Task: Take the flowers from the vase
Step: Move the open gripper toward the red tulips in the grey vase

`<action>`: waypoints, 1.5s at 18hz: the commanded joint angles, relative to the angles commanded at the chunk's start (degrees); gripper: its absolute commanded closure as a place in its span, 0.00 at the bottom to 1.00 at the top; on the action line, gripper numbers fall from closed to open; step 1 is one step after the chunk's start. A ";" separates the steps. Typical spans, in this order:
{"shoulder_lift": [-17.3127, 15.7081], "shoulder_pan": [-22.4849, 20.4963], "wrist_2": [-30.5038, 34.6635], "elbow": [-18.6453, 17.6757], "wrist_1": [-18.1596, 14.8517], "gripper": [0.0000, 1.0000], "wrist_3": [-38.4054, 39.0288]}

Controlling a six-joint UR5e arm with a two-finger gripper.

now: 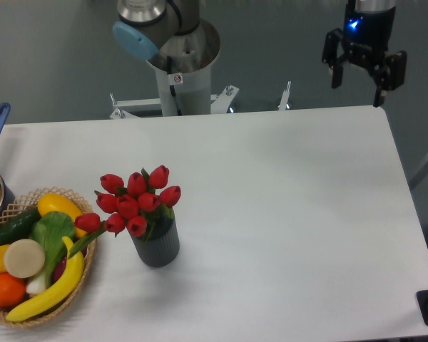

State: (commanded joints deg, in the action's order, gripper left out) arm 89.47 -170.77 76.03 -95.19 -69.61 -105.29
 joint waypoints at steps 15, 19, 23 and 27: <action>-0.09 4.39 -10.46 -6.49 10.80 0.00 23.80; 1.31 9.57 -10.72 -7.47 14.24 0.00 33.38; 1.41 15.19 -10.98 -9.05 15.38 0.00 34.45; 0.79 17.67 -18.95 -13.26 17.31 0.00 34.54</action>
State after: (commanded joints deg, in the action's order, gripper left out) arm 90.27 -153.11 57.07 -108.45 -52.30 -70.75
